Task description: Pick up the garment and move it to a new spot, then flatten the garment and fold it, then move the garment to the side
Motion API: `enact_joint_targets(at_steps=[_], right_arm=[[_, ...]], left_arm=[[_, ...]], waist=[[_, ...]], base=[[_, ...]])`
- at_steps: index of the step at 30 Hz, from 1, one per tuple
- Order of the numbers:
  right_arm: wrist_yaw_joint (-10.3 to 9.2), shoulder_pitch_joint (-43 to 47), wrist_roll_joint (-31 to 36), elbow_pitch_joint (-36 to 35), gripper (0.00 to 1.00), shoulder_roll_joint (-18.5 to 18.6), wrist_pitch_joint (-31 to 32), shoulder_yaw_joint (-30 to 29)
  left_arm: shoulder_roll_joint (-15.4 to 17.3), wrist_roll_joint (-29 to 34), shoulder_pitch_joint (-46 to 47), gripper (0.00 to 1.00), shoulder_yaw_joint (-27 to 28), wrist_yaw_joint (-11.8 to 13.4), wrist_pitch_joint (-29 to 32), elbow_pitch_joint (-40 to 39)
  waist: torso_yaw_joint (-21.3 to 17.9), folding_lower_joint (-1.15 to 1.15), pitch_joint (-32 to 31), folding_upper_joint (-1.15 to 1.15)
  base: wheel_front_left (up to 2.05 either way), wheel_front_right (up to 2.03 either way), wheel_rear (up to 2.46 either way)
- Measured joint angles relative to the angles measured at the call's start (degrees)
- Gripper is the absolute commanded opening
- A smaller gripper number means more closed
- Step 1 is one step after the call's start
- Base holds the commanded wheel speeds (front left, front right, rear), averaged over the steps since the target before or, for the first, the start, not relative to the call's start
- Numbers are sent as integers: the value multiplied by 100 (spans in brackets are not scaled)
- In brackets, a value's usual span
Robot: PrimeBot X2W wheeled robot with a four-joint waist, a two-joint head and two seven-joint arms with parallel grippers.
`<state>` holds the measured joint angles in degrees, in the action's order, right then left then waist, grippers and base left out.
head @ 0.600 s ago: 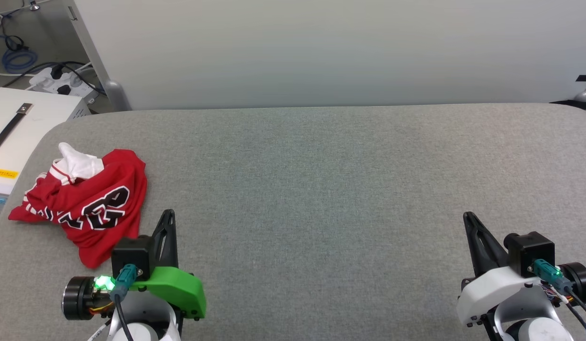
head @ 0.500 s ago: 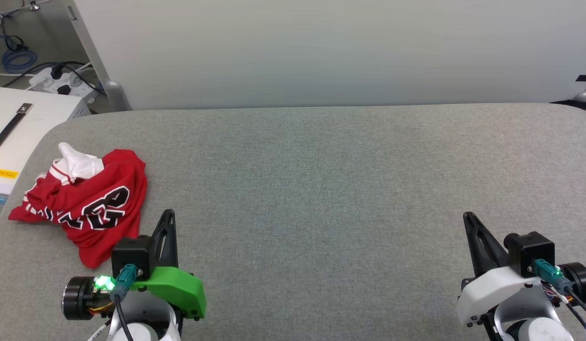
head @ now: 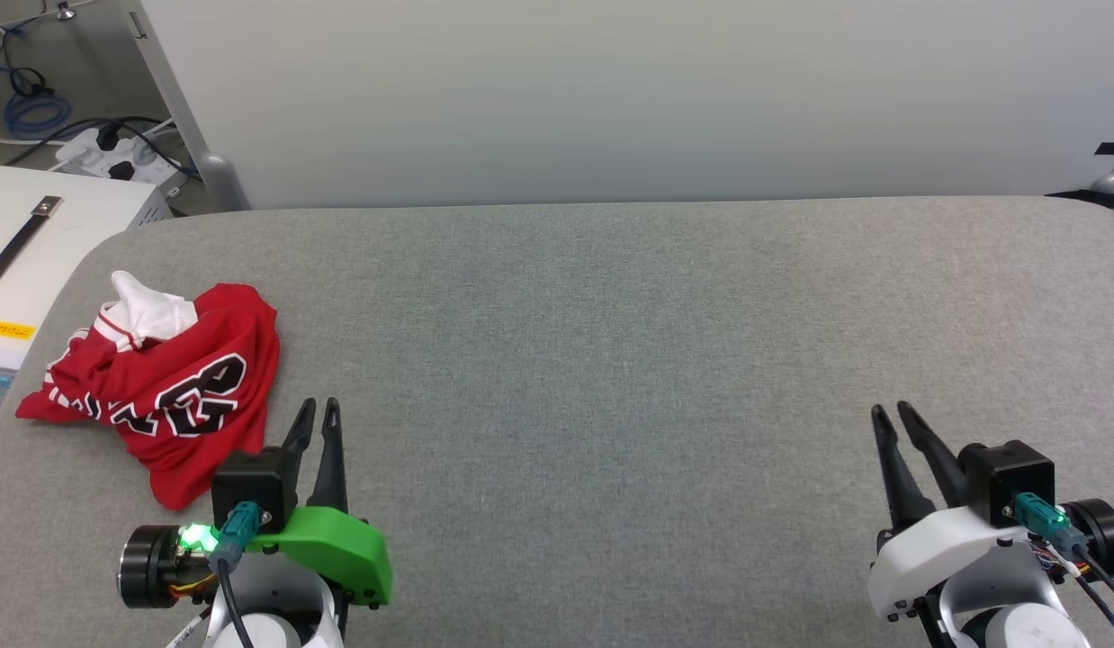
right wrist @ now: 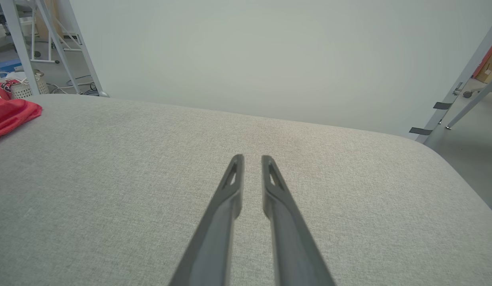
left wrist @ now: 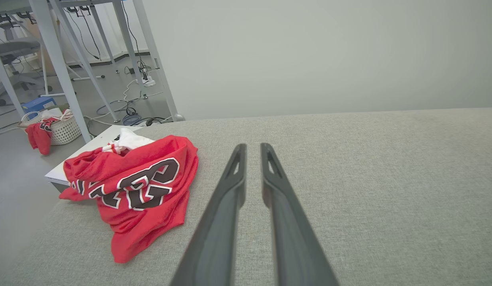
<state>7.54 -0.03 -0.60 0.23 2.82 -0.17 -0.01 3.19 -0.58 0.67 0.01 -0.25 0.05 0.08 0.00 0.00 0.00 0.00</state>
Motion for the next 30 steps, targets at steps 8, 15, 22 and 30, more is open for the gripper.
enact_joint_targets(at_steps=[8,15,22,30], right_arm=[[0,0,-15,38,100,-1,-15,-5],[0,-1,-15,86,100,-2,-94,-67],[0,-1,-88,89,100,-3,-179,-80],[0,-1,-178,57,100,-3,-314,-73]], left_arm=[[0,-26,0,100,0,-2,-11,33],[0,-124,0,100,-3,-36,-110,112],[0,-210,0,100,-12,-62,-187,163],[0,-419,-1,100,-35,-135,-311,265]], waist=[[1,0,3,0],[5,0,7,0],[9,0,6,0],[20,0,4,0]], base=[[0,0,0],[0,0,0],[0,0,0],[0,0,0]])
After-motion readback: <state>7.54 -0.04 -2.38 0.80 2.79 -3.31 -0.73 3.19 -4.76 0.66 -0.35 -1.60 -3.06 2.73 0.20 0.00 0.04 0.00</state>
